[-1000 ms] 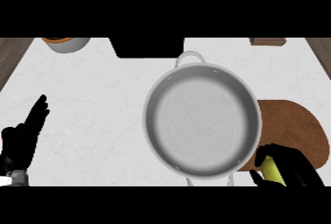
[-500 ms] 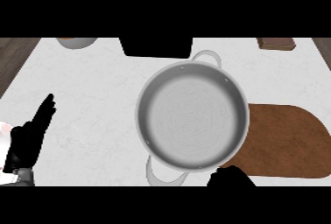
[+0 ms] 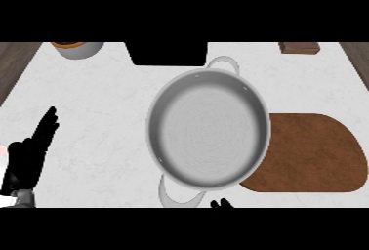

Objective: Pick the lemon from the cutting board and place it in the pot

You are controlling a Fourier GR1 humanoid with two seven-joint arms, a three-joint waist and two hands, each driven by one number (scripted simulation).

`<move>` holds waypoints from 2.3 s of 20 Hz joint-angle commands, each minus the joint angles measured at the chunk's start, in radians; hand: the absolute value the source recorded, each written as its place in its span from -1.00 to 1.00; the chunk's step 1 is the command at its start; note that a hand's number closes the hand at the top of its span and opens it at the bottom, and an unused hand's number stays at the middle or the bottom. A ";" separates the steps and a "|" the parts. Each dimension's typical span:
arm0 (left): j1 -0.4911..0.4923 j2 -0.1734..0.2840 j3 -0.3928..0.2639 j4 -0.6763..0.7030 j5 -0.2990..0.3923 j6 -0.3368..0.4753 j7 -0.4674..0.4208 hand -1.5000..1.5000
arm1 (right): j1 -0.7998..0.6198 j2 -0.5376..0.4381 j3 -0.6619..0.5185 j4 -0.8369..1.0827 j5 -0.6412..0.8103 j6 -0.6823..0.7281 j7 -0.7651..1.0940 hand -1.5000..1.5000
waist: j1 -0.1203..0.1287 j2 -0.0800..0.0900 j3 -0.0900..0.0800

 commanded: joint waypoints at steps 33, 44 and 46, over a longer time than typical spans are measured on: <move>-0.015 0.008 0.050 0.045 0.006 -0.024 -0.043 0.00 | -0.897 0.208 -0.411 0.298 -0.482 -0.242 0.220 1.00 | -0.002 0.016 0.004; -0.042 -0.029 0.014 0.069 -0.034 -0.005 -0.049 0.00 | -1.036 0.210 -0.432 0.843 -0.546 -0.529 0.028 1.00 | 0.011 0.020 0.003; 0.023 -0.007 0.026 -0.006 -0.004 -0.045 -0.041 0.00 | -1.075 0.210 -0.434 0.918 -0.623 -0.550 0.061 -1.00 | 0.031 0.021 0.004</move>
